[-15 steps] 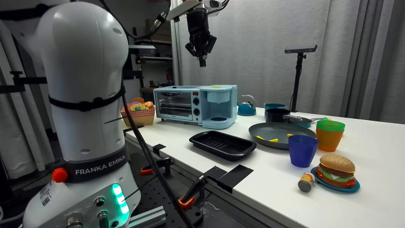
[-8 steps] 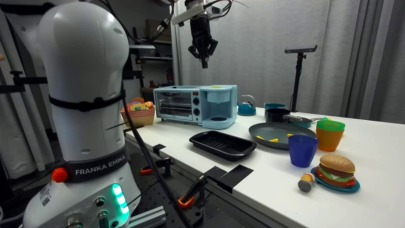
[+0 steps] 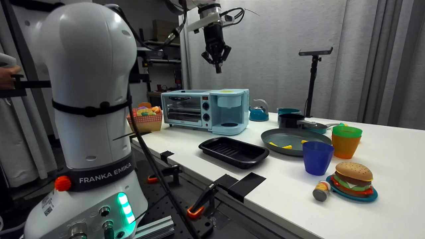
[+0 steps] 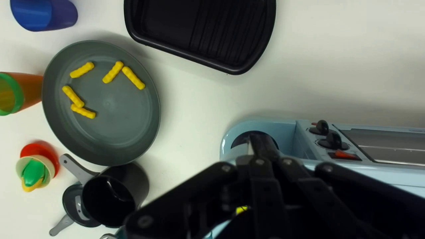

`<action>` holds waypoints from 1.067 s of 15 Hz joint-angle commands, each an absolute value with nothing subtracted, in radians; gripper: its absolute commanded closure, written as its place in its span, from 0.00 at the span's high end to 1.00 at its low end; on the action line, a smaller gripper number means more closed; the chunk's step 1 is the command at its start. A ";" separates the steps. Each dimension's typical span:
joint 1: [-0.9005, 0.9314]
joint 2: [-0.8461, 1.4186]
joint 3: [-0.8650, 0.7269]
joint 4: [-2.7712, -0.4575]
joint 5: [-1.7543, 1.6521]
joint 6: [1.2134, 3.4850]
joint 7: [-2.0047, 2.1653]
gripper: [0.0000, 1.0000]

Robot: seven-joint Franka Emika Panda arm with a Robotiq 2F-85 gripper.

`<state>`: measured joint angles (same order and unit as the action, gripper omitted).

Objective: Press the button on the top of the coffeemaker to open the chamber

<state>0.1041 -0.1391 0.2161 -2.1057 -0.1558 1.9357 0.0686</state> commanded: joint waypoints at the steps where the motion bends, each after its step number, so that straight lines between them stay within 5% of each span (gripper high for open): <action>1: 0.126 -0.037 0.209 -1.997 -0.199 1.929 0.078 0.00; 16: 0.159 0.184 0.187 -1.782 -0.193 1.939 0.078 0.00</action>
<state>0.1310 0.1381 0.2037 -1.8319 -0.1702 1.9361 0.0676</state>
